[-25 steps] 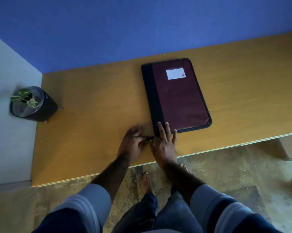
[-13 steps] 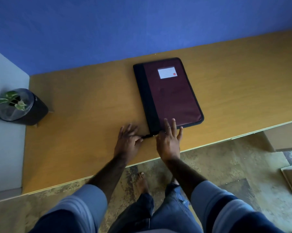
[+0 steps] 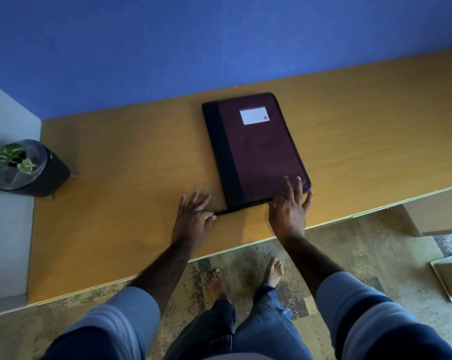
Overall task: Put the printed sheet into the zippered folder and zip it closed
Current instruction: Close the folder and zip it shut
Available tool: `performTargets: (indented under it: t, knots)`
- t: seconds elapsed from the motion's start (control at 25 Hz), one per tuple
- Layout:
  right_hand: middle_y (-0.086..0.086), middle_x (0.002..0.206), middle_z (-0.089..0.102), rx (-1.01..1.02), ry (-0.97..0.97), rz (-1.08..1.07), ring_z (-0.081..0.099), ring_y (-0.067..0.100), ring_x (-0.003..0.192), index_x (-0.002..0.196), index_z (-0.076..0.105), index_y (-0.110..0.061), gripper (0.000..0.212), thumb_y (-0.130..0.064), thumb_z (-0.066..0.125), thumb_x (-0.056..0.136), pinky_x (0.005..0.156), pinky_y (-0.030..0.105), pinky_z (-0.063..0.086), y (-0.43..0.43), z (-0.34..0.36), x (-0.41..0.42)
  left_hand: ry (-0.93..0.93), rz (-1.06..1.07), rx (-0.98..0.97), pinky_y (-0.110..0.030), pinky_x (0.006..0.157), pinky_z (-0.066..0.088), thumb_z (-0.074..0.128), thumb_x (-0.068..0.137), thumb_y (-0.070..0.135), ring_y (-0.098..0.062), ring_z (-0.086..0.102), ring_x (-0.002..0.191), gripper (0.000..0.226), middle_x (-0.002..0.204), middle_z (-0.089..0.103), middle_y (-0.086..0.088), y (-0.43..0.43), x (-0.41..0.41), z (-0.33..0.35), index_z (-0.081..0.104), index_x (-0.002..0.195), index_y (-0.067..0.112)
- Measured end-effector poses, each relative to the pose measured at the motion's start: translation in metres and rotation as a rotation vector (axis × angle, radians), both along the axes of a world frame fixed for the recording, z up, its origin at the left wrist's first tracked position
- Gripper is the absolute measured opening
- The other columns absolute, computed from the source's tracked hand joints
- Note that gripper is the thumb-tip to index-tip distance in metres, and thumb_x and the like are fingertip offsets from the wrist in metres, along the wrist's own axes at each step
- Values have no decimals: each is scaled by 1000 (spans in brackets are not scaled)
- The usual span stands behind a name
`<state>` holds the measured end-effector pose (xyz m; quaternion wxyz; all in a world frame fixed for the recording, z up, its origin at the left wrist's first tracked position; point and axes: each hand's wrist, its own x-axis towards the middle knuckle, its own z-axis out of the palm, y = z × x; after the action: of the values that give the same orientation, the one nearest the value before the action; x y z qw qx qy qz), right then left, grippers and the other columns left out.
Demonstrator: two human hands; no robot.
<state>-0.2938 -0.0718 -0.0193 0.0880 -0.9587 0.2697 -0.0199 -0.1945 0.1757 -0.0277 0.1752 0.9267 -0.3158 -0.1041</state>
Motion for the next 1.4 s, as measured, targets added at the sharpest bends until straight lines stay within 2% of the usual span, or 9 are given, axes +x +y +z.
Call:
performTargets:
  t: [0.16,0.32,0.44,0.6,0.72,0.84,0.92,1.08,1.4]
  knots:
    - [10,167,27,-17,15,-14,2,33,157,82,69,-18,12,-18,63,92,120,70,5,-31,4,-7,-14,5,25,-45,127,5,57,100,34,-22,25,154,24,158,43,3,-1,-1,2,78,107,25]
    - [9,166,28,-43,22,-78,4,32,158,122,67,-17,28,-17,60,96,122,67,1,-66,8,-17,-24,19,29,-45,127,7,58,100,33,-21,28,153,23,156,46,3,2,-3,2,79,102,24]
    - [9,164,33,-36,17,-87,14,33,156,105,70,-16,13,-19,62,96,121,65,6,-98,9,-22,-23,42,79,-44,127,7,58,100,31,-20,27,153,22,156,46,4,1,-1,4,80,100,25]
    - [9,148,55,21,-32,-1,42,29,140,93,72,-12,9,-16,65,92,110,56,33,-129,8,-21,-54,64,141,-47,126,10,43,101,37,-24,28,152,39,158,41,4,-5,-6,14,80,101,24]
    - [8,142,59,60,-39,110,46,27,136,90,72,-13,8,-16,65,91,105,52,38,-145,2,-20,-209,155,154,-50,125,10,34,99,44,-31,19,155,55,168,21,-7,-34,-25,24,62,138,15]
    - [8,141,61,106,-52,179,46,29,137,87,72,-13,9,-16,64,90,106,52,37,-159,-3,-19,-266,94,161,-51,127,3,36,97,66,-30,5,158,87,171,2,-11,-118,-40,29,17,161,10]
    - [10,142,60,141,-68,215,44,30,140,86,71,-13,10,-16,64,92,110,54,36,-164,-5,-18,-289,-15,203,-52,127,6,35,93,75,-29,1,158,100,171,-2,-12,-187,-45,23,5,162,9]
    - [11,149,55,148,-48,315,34,31,149,87,71,-13,11,-17,63,93,118,59,28,-177,-7,-13,-325,-79,319,-52,126,13,29,95,75,-31,-1,158,101,170,-7,-16,-268,-47,0,0,161,5]
    - [9,153,51,202,-42,379,26,29,153,93,72,-11,14,-20,61,93,122,60,19,-191,-13,-7,-364,-85,364,-54,124,19,22,103,65,-34,3,157,87,169,-1,-20,-276,-40,-19,3,160,1]
